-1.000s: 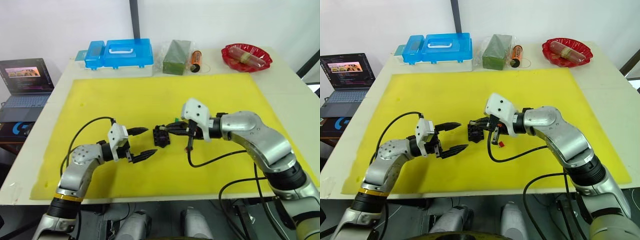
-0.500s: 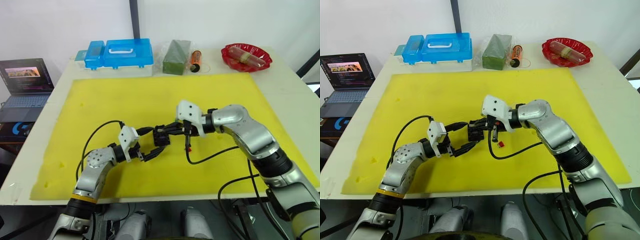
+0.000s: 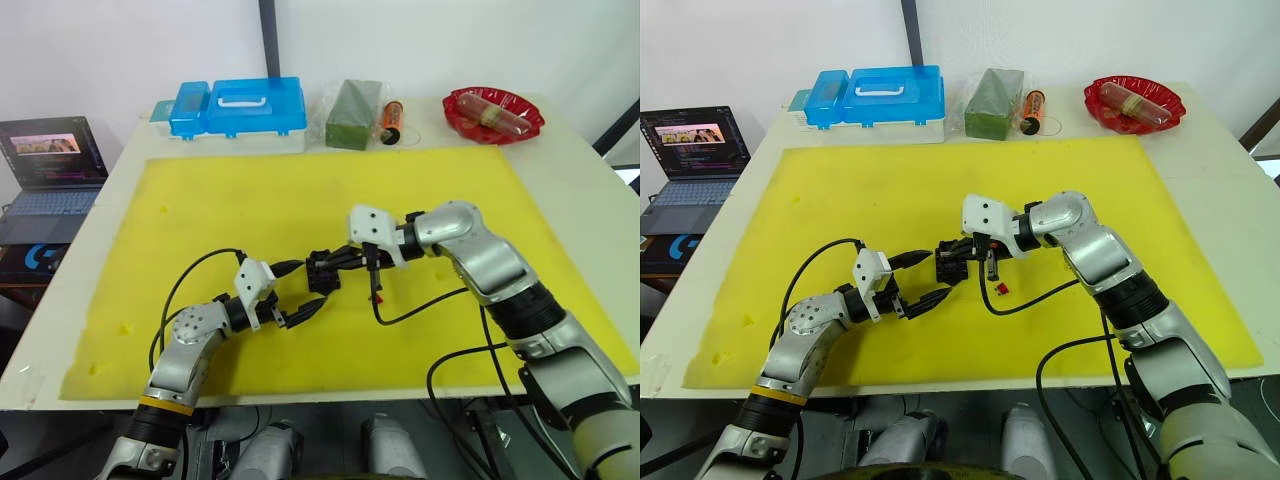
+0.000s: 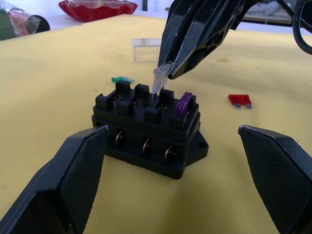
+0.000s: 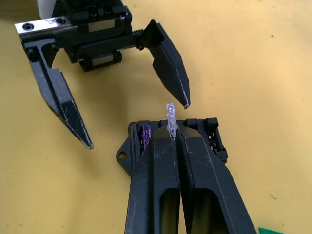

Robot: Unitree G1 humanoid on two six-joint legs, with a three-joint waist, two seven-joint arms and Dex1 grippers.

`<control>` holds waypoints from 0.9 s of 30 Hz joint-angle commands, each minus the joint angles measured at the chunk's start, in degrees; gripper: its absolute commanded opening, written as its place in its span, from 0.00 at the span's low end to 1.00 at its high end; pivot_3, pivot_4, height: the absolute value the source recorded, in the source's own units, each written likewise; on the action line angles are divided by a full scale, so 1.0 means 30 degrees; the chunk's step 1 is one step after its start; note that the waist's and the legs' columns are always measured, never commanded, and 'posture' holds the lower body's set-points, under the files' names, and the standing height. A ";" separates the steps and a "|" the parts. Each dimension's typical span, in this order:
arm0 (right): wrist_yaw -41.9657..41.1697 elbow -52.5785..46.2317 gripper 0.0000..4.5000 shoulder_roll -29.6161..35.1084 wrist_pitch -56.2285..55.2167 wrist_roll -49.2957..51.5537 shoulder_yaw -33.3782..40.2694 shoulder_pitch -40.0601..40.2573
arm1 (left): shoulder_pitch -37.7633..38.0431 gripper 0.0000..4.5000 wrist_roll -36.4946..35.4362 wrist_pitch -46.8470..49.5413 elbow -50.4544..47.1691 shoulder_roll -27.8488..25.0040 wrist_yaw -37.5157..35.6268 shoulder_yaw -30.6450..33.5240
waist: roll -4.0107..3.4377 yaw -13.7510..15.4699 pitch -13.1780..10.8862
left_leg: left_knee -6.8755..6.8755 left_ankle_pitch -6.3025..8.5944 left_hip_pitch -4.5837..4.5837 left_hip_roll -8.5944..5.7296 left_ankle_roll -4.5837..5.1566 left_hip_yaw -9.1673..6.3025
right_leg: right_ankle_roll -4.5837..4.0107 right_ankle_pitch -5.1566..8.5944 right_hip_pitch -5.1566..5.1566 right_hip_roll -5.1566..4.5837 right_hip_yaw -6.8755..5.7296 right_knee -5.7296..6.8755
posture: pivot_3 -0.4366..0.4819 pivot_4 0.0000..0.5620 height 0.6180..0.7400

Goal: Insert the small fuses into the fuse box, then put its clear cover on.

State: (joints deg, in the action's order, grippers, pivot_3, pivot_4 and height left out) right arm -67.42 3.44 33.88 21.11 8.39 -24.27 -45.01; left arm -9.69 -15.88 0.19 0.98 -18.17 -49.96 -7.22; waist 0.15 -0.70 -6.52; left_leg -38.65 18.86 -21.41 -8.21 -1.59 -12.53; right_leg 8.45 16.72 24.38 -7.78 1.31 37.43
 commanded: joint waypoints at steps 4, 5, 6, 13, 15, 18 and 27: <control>-0.0563 0.0612 0.00 -0.0399 -0.1002 -0.0682 0.0154 -0.0614 | -0.0088 1.00 0.0022 -0.0365 -0.0914 -0.0039 0.0322 0.0134 | 0.0000 -0.0017 0.0000 | 0.0002 0.0000 0.0001 0.0000 0.0000 0.0001 | 0.0000 0.0000 0.0000 0.0000 0.0001 0.0000 | 0.48 0.27 1.00; -0.0631 0.0669 0.00 -0.0420 -0.1057 -0.0742 0.0174 -0.0633 | -0.0086 1.00 0.0016 -0.0350 -0.0950 -0.0039 0.0349 0.0135 | 0.0000 -0.0019 0.0000 | 0.0002 0.0000 0.0001 0.0000 0.0000 0.0000 | 0.0000 0.0000 0.0000 0.0001 0.0001 0.0000 | 0.48 0.27 1.00; -0.0702 0.0724 0.00 -0.0442 -0.1083 -0.0776 0.0209 -0.0647 | -0.0087 1.00 0.0015 -0.0331 -0.0983 -0.0039 0.0367 0.0124 | 0.0000 -0.0019 0.0000 | 0.0003 0.0000 0.0001 0.0000 0.0000 0.0000 | 0.0000 0.0000 0.0000 0.0001 0.0000 0.0000 | 0.48 0.27 1.00; -0.1207 0.0931 0.00 -0.0416 -0.1087 -0.0896 0.0408 -0.0693 | -0.0178 1.00 -0.0036 -0.0171 -0.1142 -0.0048 0.0523 0.0090 | 0.0000 -0.0017 0.0000 | 0.0001 0.0000 0.0001 0.0000 0.0000 0.0000 | 0.0000 0.0000 0.0000 0.0000 0.0001 0.0000 | 0.48 0.27 1.00; -0.1290 0.0931 0.00 -0.0387 -0.1051 -0.0915 0.0425 -0.0670 | -0.0191 1.00 -0.0056 -0.0138 -0.1165 -0.0066 0.0530 0.0083 | 0.0000 -0.0019 0.0000 | 0.0001 0.0000 0.0001 0.0000 0.0000 -0.0001 | 0.0000 0.0000 0.0001 0.0000 0.0001 0.0000 | 0.48 0.27 1.00; -0.1372 0.0940 0.00 -0.0365 -0.1040 -0.0950 0.0433 -0.0632 | -0.0206 1.00 -0.0064 -0.0101 -0.1179 -0.0074 0.0530 0.0085 | 0.0000 -0.0017 0.0000 | 0.0001 0.0000 0.0001 0.0000 0.0000 0.0000 | 0.0000 0.0000 0.0000 0.0000 0.0001 0.0000 | 0.48 0.27 1.00; -0.1552 0.2298 0.00 -0.0816 -0.1624 -0.1596 0.0112 -0.1114 | -0.0414 1.00 -0.0037 0.0052 -0.1169 0.0011 0.0601 0.0005 | 0.0000 -0.0027 0.0000 | 0.0001 0.0000 0.0003 0.0000 0.0000 0.0001 | 0.0000 0.0000 0.0000 0.0001 0.0001 0.0000 | 0.48 0.27 1.00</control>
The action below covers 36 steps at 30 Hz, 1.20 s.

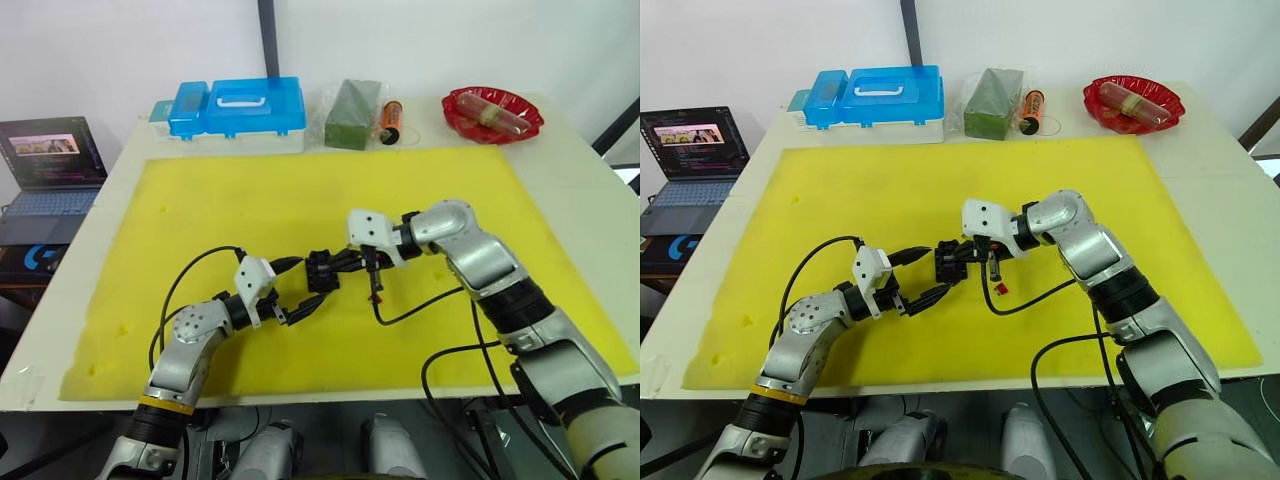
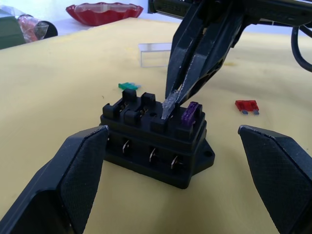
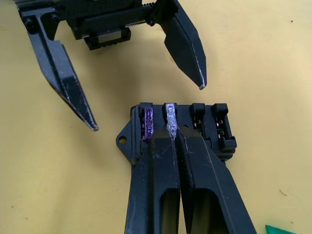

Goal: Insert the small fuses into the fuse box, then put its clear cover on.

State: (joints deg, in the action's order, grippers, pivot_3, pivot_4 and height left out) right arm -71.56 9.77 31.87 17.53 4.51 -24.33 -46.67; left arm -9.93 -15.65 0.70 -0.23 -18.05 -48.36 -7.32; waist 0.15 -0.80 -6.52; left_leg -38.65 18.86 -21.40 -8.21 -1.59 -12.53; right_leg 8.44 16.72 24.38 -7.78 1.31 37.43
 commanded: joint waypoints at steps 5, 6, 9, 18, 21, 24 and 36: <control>-0.0488 0.0614 0.00 -0.0298 -0.0543 -0.0476 0.0163 -0.0750 | -0.0363 1.00 -0.0122 0.0070 -0.0947 -0.0001 0.0213 0.0032 | 0.0000 0.0008 0.0000 | -0.0001 0.0000 0.0000 0.0000 0.0000 -0.0002 | 0.0000 0.0000 0.0000 0.0000 -0.0001 0.0001 | 0.48 0.27 1.00; -0.0531 0.0684 0.00 -0.0345 -0.0459 -0.0472 0.0173 -0.0791 | -0.0367 1.00 -0.0125 0.0107 -0.0992 0.0002 0.0240 0.0036 | 0.0000 0.0001 0.0000 | -0.0001 0.0000 0.0000 0.0000 0.0000 -0.0001 | 0.0000 0.0000 0.0000 0.0000 -0.0001 0.0000 | 0.48 0.27 1.00; -0.0607 0.0824 0.00 -0.0425 -0.0264 -0.0480 0.0207 -0.0853 | -0.0390 1.00 -0.0112 0.0186 -0.1080 0.0016 0.0327 0.0032 | -0.0001 -0.0008 0.0000 | 0.0000 0.0000 0.0001 0.0001 0.0000 -0.0002 | 0.0000 0.0000 0.0000 0.0001 0.0000 0.0001 | 0.48 0.27 1.00; -0.0324 0.0852 0.00 -0.0563 -0.0026 -0.0437 0.0554 -0.0883 | -0.0407 1.00 -0.0162 0.0338 -0.1247 -0.0003 0.0418 0.0006 | -0.0001 -0.0014 0.0001 | 0.0000 0.0000 0.0001 0.0001 0.0000 -0.0002 | 0.0000 0.0000 0.0000 0.0001 0.0000 0.0001 | 0.48 0.27 1.00; -0.0308 0.0793 0.00 -0.0539 0.0004 -0.0437 0.0589 -0.0851 | -0.0419 1.00 -0.0165 0.0327 -0.1198 -0.0004 0.0386 0.0001 | -0.0001 -0.0007 0.0001 | 0.0000 0.0000 0.0001 0.0000 0.0000 -0.0002 | 0.0000 0.0000 0.0000 0.0001 0.0000 0.0001 | 0.48 0.27 1.00; -0.0279 0.0734 0.00 -0.0533 0.0013 -0.0412 0.0633 -0.0811 | -0.0439 1.00 -0.0160 0.0262 -0.1087 -0.0001 0.0353 0.0015 | -0.0001 -0.0007 0.0001 | 0.0000 0.0000 0.0001 0.0001 0.0000 -0.0002 | 0.0000 0.0000 0.0000 0.0001 0.0001 0.0001 | 0.48 0.27 1.00; -0.0085 0.0821 0.28 -0.0612 -0.0109 -0.0404 0.0711 -0.0800 | -0.0320 1.00 -0.0110 -0.0008 -0.0722 0.0009 0.0231 0.0026 | -0.0001 -0.0005 0.0000 | 0.0000 0.0000 0.0000 0.0000 0.0000 -0.0001 | 0.0000 0.0000 0.0001 0.0000 0.0000 0.0000 | 0.48 0.27 1.00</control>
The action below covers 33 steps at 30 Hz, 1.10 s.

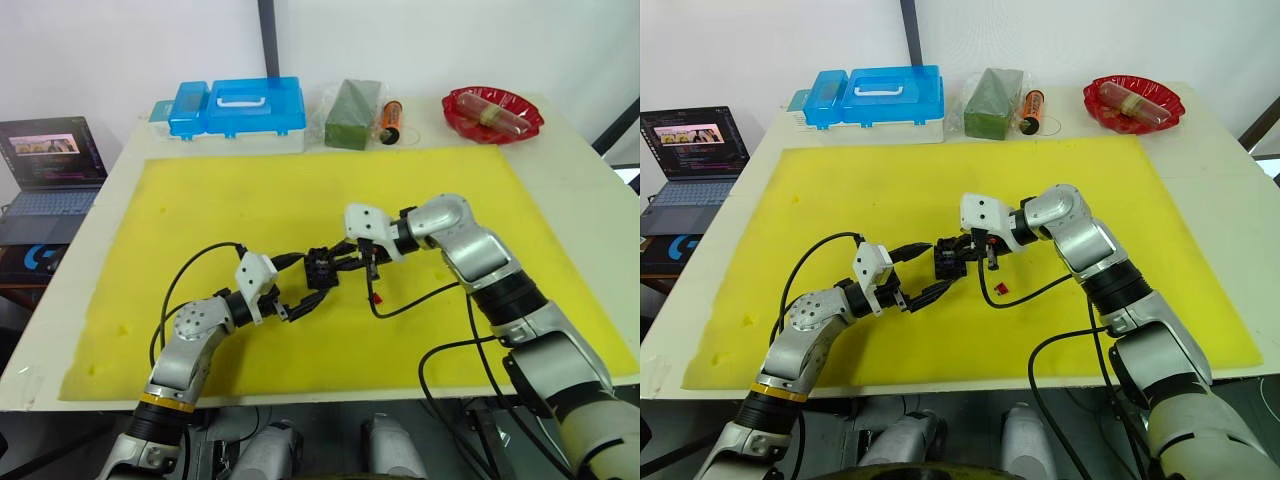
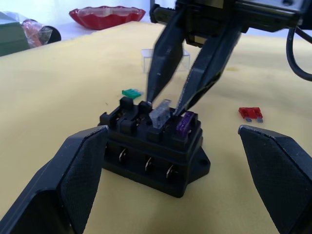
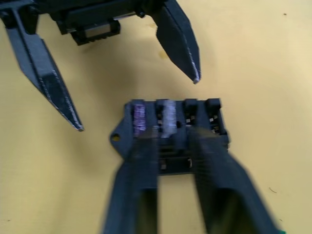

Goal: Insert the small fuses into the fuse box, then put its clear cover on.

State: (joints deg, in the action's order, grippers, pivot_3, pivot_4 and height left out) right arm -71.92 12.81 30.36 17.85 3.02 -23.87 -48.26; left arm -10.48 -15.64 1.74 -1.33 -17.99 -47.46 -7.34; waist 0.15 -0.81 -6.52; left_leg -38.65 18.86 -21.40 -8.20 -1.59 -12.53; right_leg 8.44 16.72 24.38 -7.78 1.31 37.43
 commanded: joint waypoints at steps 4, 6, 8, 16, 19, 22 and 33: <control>0.0023 -0.0435 0.28 -0.0114 -0.0112 0.0326 0.0732 -0.0217 | -0.0156 1.00 -0.0108 -0.0255 -0.0419 -0.0010 -0.0051 0.0016 | 0.0000 0.0001 0.0000 | 0.0000 0.0000 0.0000 0.0000 0.0000 -0.0001 | 0.0000 0.0000 0.0000 0.0000 0.0000 0.0000 | 0.48 0.27 1.00; 0.0087 -0.0637 0.28 -0.0185 0.0098 0.0646 0.1016 -0.0222 | -0.0190 1.00 -0.0120 -0.0197 -0.0448 -0.0012 -0.0033 0.0024 | 0.0000 0.0001 0.0000 | 0.0000 0.0000 0.0000 0.0000 0.0000 0.0000 | 0.0000 0.0000 0.0000 0.0000 0.0000 0.0000 | 0.48 0.27 1.00; 0.0169 -0.1059 0.28 -0.0288 0.0594 0.1211 0.1496 -0.0212 | -0.0243 1.00 -0.0129 -0.0154 -0.0451 -0.0011 -0.0011 0.0041 | 0.0000 0.0003 0.0000 | 0.0000 0.0000 -0.0001 0.0000 0.0000 -0.0001 | 0.0000 0.0000 0.0000 0.0000 0.0000 0.0000 | 0.48 0.27 1.00; 0.0589 -0.2940 0.28 -0.0226 0.2124 0.2202 0.2274 0.0408 | -0.0295 1.00 -0.0163 -0.0308 -0.0253 0.0032 -0.0009 0.0122 | 0.0000 0.0015 0.0000 | 0.0000 0.0000 -0.0002 0.0000 0.0000 -0.0002 | -0.0001 0.0000 0.0001 -0.0001 0.0000 0.0000 | 0.48 0.27 1.00; 0.0938 -0.3057 0.15 -0.0279 0.2084 0.2128 0.2204 0.0683 | -0.0344 1.00 -0.0135 -0.0476 -0.0002 0.0034 -0.0085 0.0145 | 0.0000 0.0013 0.0000 | -0.0001 0.0000 -0.0001 0.0000 0.0000 -0.0002 | 0.0000 0.0000 0.0001 -0.0001 0.0000 0.0001 | 0.48 0.27 1.00; 0.1113 -0.3086 0.01 -0.0323 0.1961 0.2014 0.2008 0.0878 | -0.0346 1.00 -0.0131 -0.0612 0.0129 0.0009 -0.0160 0.0167 | 0.0000 0.0008 0.0000 | 0.0000 0.0000 -0.0002 0.0000 0.0000 -0.0001 | 0.0000 0.0000 0.0001 -0.0002 0.0001 0.0001 | 0.48 0.27 1.00; 0.1302 -0.2250 0.01 -0.0438 0.0989 0.1154 0.1170 0.1521 | 0.0073 1.00 -0.0120 -0.0874 0.0058 -0.0155 -0.0299 0.0251 | 0.0000 0.0007 0.0000 | 0.0000 0.0000 -0.0002 0.0000 0.0000 -0.0001 | 0.0000 0.0000 0.0000 -0.0001 0.0000 0.0000 | 0.48 0.27 1.00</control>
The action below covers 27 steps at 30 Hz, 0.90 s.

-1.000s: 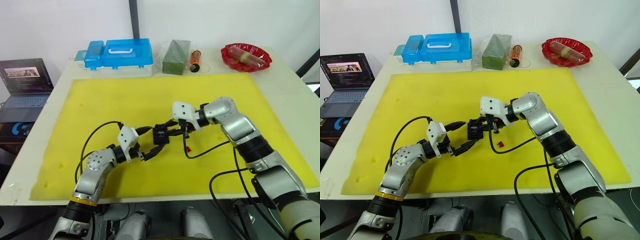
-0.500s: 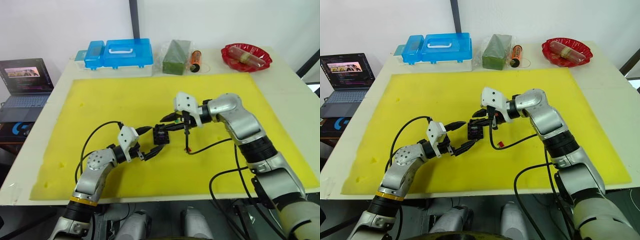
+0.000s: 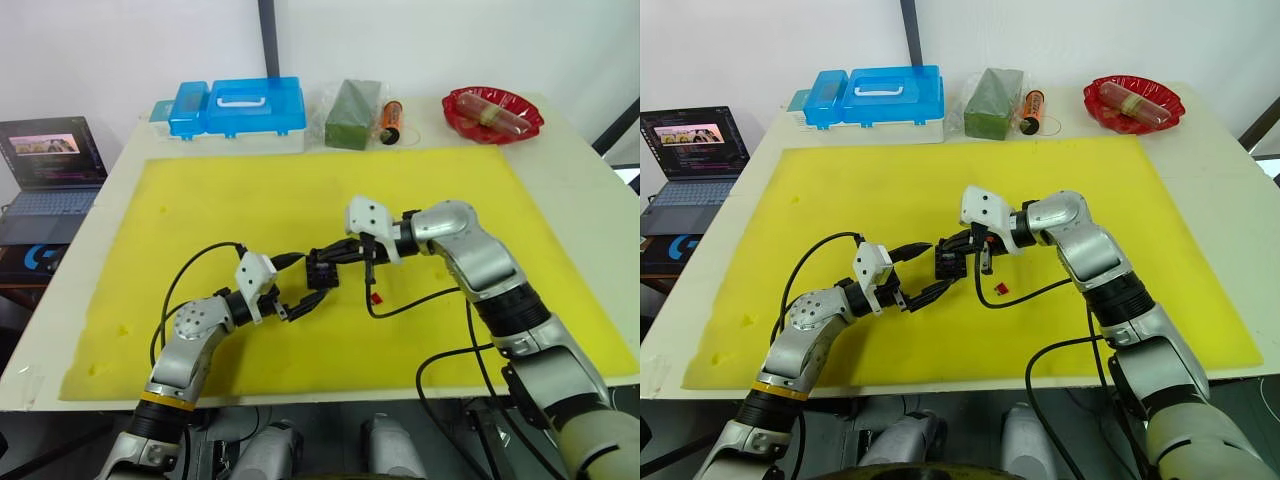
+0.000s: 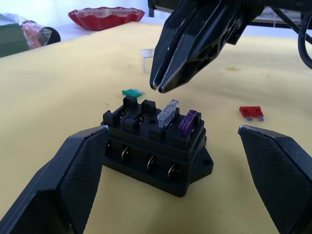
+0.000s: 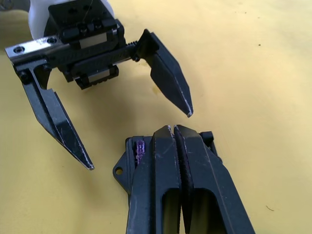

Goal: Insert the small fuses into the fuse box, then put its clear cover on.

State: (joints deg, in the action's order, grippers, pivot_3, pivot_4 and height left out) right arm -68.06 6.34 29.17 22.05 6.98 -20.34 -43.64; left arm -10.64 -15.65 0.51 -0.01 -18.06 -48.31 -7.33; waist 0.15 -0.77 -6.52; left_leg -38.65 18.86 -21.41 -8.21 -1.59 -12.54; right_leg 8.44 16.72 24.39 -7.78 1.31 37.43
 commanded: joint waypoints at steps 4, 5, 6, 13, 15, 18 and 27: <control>0.0025 0.0439 0.01 0.0005 -0.0818 -0.0533 -0.0227 0.0133 | 0.0178 1.00 -0.0094 -0.0499 -0.0395 -0.0141 0.0023 0.0272 | -0.0001 -0.0004 0.0000 | 0.0002 0.0000 0.0002 0.0001 -0.0001 -0.0003 | -0.0001 0.0000 0.0001 0.0003 -0.0001 0.0001 | 0.48 0.27 1.00; 0.0071 0.0612 0.01 0.0006 -0.0962 -0.0648 -0.0257 0.0163 | 0.0187 1.00 -0.0093 -0.0499 -0.0403 -0.0135 0.0039 0.0278 | -0.0001 -0.0002 0.0000 | 0.0001 0.0000 0.0003 0.0001 -0.0001 -0.0001 | 0.0000 0.0000 0.0001 0.0002 0.0000 0.0001 | 0.48 0.27 1.00; 0.0125 0.0764 0.01 -0.0009 -0.1068 -0.0731 -0.0257 0.0180 | 0.0191 1.00 -0.0098 -0.0493 -0.0408 -0.0126 0.0051 0.0280 | -0.0001 0.0000 0.0000 | 0.0000 0.0000 0.0003 0.0000 0.0000 0.0001 | 0.0000 0.0000 -0.0001 0.0001 0.0000 0.0001 | 0.48 0.27 1.00; 0.0386 0.1852 0.01 -0.0020 -0.1753 -0.1021 -0.0201 0.0254 | 0.0131 1.00 -0.0101 -0.0401 -0.0385 -0.0089 0.0083 0.0240 | -0.0002 0.0001 0.0001 | -0.0001 0.0000 0.0008 0.0000 0.0000 -0.0001 | 0.0000 0.0000 -0.0007 0.0002 -0.0001 0.0002 | 0.48 0.27 1.00; 0.0349 0.1946 0.01 0.0024 -0.1869 -0.1052 -0.0253 0.0333 | 0.0093 1.00 -0.0099 -0.0369 -0.0377 -0.0091 0.0093 0.0242 | -0.0002 0.0004 0.0001 | -0.0003 0.0000 0.0009 0.0000 0.0000 -0.0001 | 0.0000 0.0000 -0.0009 0.0002 0.0000 0.0002 | 0.48 0.27 1.00; 0.0209 0.1882 0.01 0.0117 -0.1892 -0.1073 -0.0396 0.0506 | 0.0054 1.00 -0.0095 -0.0364 -0.0342 -0.0100 0.0094 0.0255 | -0.0002 0.0005 0.0001 | -0.0003 0.0000 0.0009 0.0000 0.0000 -0.0002 | -0.0001 0.0000 -0.0011 0.0002 0.0000 0.0002 | 0.48 0.27 1.00; 0.0140 0.1969 0.01 0.0417 -0.2385 -0.1656 -0.0892 0.1158 | 0.0019 1.00 -0.0082 -0.0305 -0.0331 -0.0116 0.0177 0.0285 | -0.0004 0.0017 0.0006 | -0.0003 0.0000 0.0020 0.0000 0.0000 -0.0002 | -0.0001 0.0000 -0.0025 0.0002 -0.0001 0.0002 | 0.48 0.27 1.00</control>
State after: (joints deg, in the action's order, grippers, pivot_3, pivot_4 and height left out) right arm -67.76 10.28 29.20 14.23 5.22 -21.14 -41.75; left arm -9.85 -15.64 0.42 -0.01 -18.08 -47.98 -7.31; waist 0.13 -0.72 -6.50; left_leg -38.66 18.86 -21.34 -8.21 -1.59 -12.54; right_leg 8.44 16.72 24.31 -7.77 1.31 37.44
